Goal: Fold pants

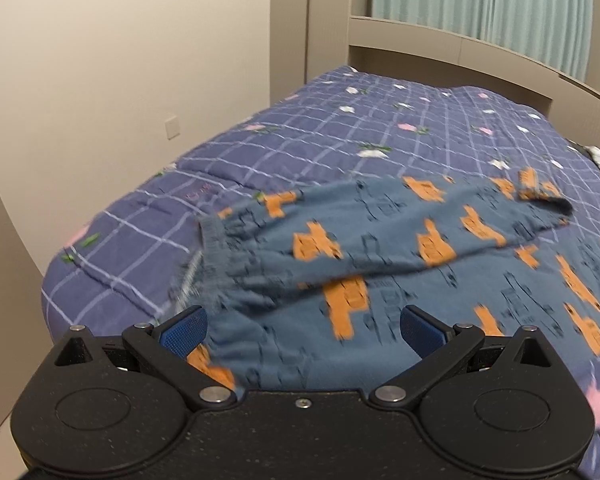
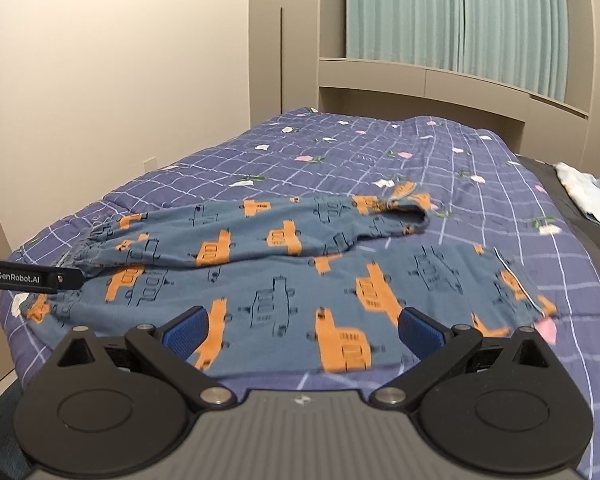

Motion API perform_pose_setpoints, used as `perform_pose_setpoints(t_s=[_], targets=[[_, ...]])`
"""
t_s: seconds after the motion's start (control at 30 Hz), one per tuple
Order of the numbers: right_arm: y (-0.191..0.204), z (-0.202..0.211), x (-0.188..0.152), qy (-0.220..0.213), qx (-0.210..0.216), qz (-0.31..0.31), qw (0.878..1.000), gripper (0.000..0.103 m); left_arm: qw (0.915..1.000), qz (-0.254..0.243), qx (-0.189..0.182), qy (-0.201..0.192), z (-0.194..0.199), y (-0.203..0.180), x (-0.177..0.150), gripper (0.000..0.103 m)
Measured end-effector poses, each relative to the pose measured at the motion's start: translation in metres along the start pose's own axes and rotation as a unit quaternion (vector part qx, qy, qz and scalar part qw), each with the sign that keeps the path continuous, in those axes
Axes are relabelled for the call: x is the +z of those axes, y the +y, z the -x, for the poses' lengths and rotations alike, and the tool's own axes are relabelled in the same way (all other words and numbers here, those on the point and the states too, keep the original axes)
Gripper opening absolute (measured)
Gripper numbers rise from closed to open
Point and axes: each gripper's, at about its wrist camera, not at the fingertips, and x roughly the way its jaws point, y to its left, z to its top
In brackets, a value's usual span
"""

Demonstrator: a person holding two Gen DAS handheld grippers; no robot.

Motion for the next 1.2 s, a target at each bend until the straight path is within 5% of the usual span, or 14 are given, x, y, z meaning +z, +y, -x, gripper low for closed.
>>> perform_pose_setpoints(t_s=[0.33, 0.8, 1.2], targets=[[0.002, -0.048, 0.033, 0.000, 0.025, 0.034, 0.999, 0.103, 0.9996, 0.000, 0.027, -0.010, -0.040, 0.029, 0.041, 0.102], [0.015, -0.168, 0.095, 0.051, 0.161, 0.123, 0.978, 0.103, 0.9974, -0.057, 0.044, -0.001, -0.123, 0.073, 0.101, 0.102], [0.043, -0.286, 0.139, 0.110, 0.215, 0.230, 0.943, 0.103, 0.9913, -0.120, -0.051, 0.017, -0.193, 0.096, 0.120, 0.102]])
